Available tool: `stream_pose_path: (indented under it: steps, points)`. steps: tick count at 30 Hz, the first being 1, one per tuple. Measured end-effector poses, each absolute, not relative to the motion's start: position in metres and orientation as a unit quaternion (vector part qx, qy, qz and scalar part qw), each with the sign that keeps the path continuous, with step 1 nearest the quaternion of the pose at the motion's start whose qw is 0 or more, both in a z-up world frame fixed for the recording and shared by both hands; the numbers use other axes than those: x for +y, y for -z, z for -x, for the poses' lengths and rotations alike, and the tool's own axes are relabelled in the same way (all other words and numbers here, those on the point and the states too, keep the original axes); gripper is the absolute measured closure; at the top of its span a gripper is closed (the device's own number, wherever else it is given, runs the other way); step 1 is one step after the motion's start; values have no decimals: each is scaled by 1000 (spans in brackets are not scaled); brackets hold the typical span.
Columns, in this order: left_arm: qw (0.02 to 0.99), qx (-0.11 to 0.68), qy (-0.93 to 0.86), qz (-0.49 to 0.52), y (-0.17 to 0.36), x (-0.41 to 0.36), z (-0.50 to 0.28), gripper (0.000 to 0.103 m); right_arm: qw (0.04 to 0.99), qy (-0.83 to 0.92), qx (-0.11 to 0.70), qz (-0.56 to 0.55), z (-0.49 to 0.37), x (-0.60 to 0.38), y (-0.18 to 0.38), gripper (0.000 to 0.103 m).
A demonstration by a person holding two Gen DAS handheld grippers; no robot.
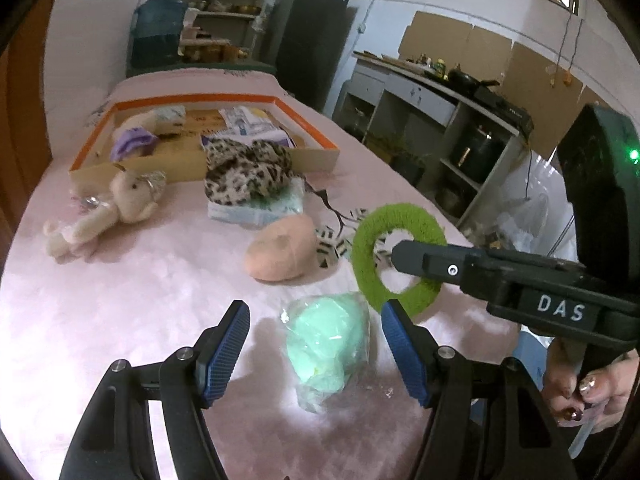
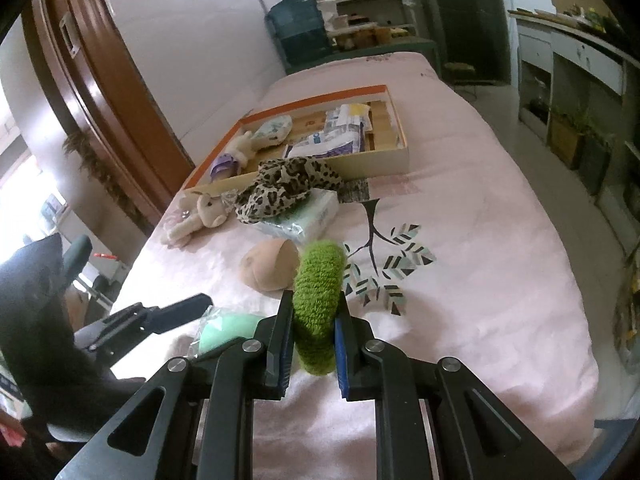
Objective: Organize soft objects
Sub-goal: 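Close the left tool on the mint-green ball in its clear bag, then carry the bagged ball with the left tool while the right tool carries the green ring over the box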
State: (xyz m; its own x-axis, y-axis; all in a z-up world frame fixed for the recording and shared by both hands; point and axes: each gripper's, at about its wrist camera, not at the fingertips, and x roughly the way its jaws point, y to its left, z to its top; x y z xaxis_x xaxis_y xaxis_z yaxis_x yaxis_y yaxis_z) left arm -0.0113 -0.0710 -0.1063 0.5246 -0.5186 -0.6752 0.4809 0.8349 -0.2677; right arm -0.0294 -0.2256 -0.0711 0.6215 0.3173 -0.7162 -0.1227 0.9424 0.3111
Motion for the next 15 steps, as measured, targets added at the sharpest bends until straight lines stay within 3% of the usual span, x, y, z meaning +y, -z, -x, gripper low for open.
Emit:
stream_pose_path:
  steps: [9,15]
  points:
    - [862,416,288,19,123,-84,7,36,891,-116,423,-119,27,-229,77,86]
    - [865,416,280,35,125,-76,2,58,889,-114,427,-121,27,-229,80,86]
